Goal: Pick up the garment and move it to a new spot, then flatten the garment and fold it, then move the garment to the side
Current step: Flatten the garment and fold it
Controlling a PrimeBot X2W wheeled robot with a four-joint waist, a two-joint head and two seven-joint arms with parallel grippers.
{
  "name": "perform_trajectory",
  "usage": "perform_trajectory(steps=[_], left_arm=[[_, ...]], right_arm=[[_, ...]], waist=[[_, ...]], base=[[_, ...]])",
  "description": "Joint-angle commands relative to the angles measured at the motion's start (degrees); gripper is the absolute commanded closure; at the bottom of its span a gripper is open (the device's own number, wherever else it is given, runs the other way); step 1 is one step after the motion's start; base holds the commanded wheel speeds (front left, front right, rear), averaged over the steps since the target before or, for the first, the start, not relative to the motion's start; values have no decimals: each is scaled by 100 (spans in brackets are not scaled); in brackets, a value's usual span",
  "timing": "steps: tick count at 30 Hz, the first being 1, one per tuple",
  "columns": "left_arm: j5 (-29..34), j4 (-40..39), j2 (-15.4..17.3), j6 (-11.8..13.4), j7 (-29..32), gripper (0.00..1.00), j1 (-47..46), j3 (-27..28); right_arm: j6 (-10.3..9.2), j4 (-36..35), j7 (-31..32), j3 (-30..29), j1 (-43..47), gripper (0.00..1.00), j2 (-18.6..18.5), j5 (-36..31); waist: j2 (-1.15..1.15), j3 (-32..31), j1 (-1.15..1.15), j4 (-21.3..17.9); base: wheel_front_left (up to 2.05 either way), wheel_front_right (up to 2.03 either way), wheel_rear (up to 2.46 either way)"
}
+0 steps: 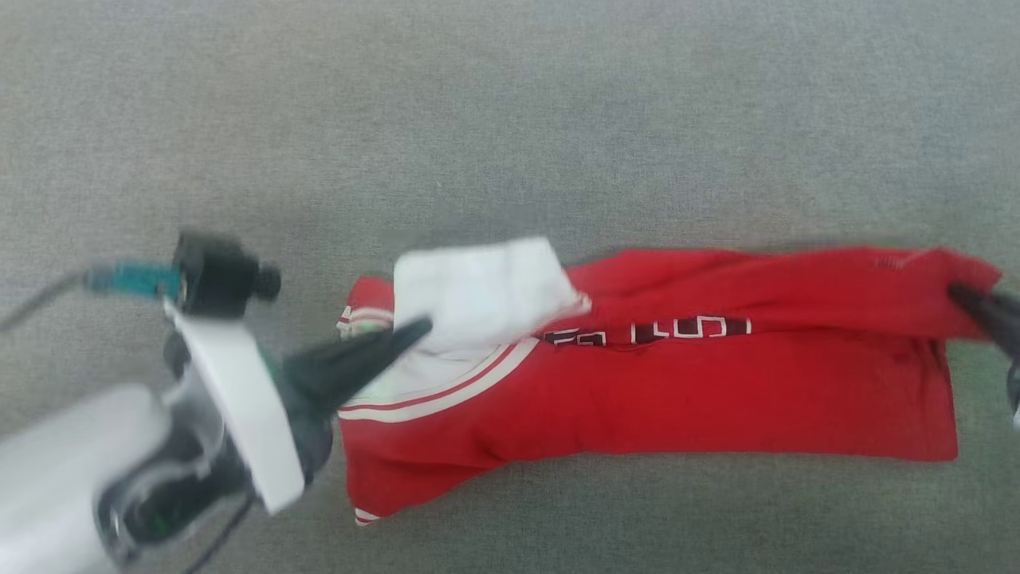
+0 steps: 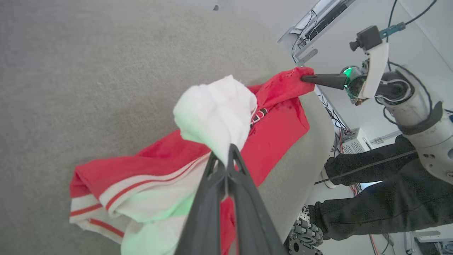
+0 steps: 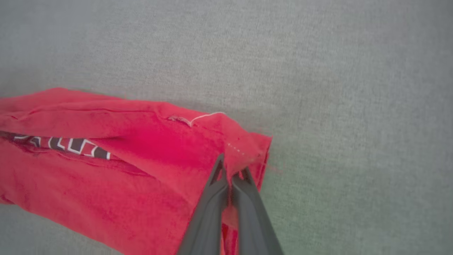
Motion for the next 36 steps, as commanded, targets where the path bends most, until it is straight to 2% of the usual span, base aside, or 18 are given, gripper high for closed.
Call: perform_trajectory(steps=[1,8,14,15,16,17,18,19,23,26,32,36], left_arm=[[77,-42,59,-10,-164,100,205,-88],[257,166,153,-10,-641,100,759,-368],[589,741,-100,-9,-816,100,922,-521],[606,825,-173,-9,-865,93,936,-535],[624,891,-225,-9,-921,74,947,-545],[664,936,-246,-9,-991,58,958,-545],[694,975,-261,-9,-1069,50,978,-544],[730,998,-271,-9,-1143,0,1009,-524],[839,1002,-282,-9,-1331,0,1274,-189],[959,1016,-453,-9,-1342,0,1697,568],[1504,1060,-1206,-9,-1348,0,2761,2062],[1992,1388,-1775,-9,-1348,0,3262,2845]], right_arm=[[2,-73,-123,-28,192,100,28,-2],[2,-81,-622,53,670,100,8,-156],[2,273,-1137,327,582,100,-35,-281],[2,313,-1175,372,548,100,-32,-278],[2,350,-1211,413,524,92,-38,-275],[2,391,-1208,436,507,62,-26,-245],[2,403,-1188,454,502,38,-26,-227],[2,398,-1170,460,508,0,-41,-199],[2,253,-1051,274,704,0,-44,94],[2,45,-827,22,917,0,-63,441],[2,-14,-382,-655,1065,0,-23,895],[2,308,18,-844,910,0,74,777]], waist=[[0,14,0,-14],[0,74,0,-40],[0,78,0,-54],[0,69,0,-61],[0,58,0,-73],[0,43,0,-95],[0,28,0,-115],[0,5,0,-127],[0,-111,0,-133],[0,-212,0,-69],[0,-333,0,199],[0,-339,0,416]], base=[[0,0,0],[0,0,0],[0,0,0],[0,0,0],[0,0,0],[0,0,0],[0,0,0],[0,0,0],[0,0,0],[0,0,0],[0,0,0],[0,0,0]])
